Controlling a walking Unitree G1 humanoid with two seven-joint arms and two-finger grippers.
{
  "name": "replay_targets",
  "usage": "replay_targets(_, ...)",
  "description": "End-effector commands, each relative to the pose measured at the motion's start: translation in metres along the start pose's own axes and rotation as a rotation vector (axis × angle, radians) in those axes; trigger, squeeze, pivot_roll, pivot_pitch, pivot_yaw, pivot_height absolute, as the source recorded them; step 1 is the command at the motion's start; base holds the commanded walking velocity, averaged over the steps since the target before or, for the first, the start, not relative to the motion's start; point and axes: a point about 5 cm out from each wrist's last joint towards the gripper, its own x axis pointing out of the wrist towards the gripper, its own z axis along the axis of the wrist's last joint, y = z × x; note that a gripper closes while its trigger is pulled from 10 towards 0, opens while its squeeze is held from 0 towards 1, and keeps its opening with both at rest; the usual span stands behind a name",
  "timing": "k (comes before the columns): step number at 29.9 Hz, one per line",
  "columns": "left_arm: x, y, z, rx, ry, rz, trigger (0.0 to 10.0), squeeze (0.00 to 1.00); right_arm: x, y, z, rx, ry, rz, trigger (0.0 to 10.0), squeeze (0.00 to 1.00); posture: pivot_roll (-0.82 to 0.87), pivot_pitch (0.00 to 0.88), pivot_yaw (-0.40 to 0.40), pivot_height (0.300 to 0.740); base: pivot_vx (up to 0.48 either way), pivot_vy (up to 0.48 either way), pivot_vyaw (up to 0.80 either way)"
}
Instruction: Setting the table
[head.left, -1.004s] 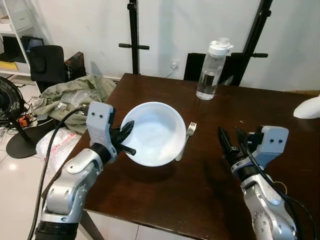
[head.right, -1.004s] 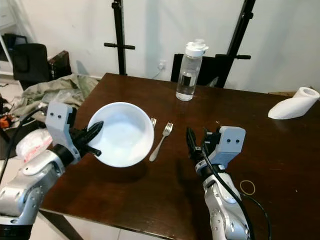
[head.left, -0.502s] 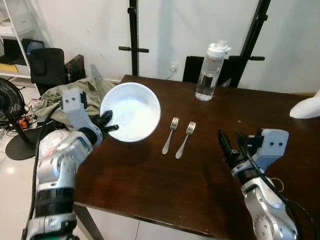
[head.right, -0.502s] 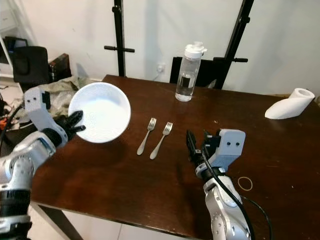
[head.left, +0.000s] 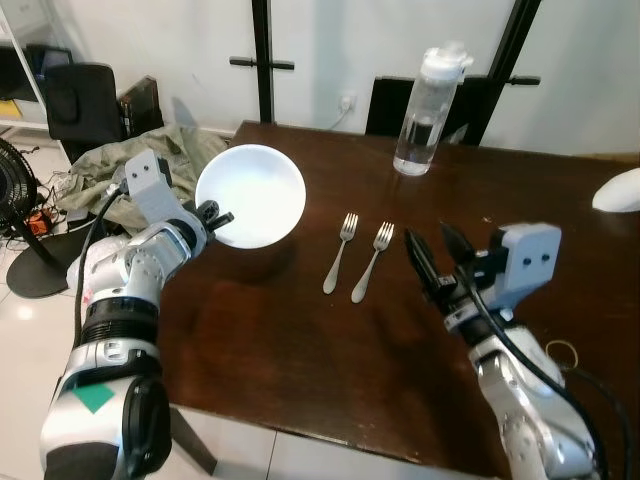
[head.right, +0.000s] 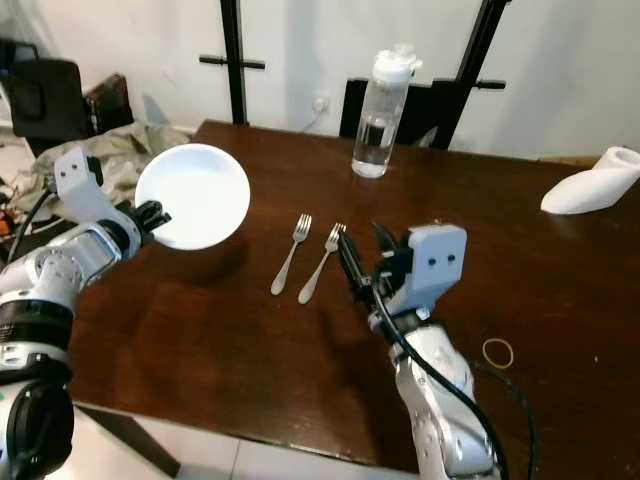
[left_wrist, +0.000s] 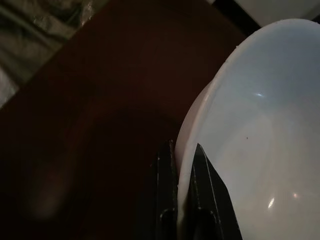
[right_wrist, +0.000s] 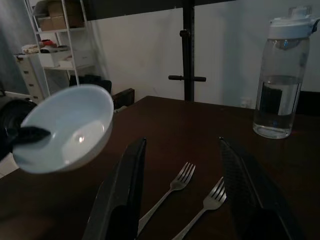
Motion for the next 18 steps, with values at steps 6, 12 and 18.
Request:
replay_targets(6,0.008,-0.002,-0.003,-0.088,0.014,0.035,10.0,0.00,0.002,0.002,0.017,0.000,-0.035,-0.006,10.0,0.00,0.06,0.309,0.128,0.740,0.000,0.000,0.00)
replay_targets(12,0.013,-0.007,-0.007,-0.115,0.003,0.015,10.0,0.28,-0.005,0.001,0.022,0.004,-0.024,-0.025,10.0,0.00,0.04,0.328,0.130,0.740,0.000,0.000,0.00)
replay_targets(18,0.014,-0.009,-0.005,-0.129,-0.015,-0.010,10.0,1.00,-0.005,0.002,0.022,0.011,-0.018,-0.025,10.0,0.00,0.04,0.326,0.134,0.740,0.000,0.000,0.00)
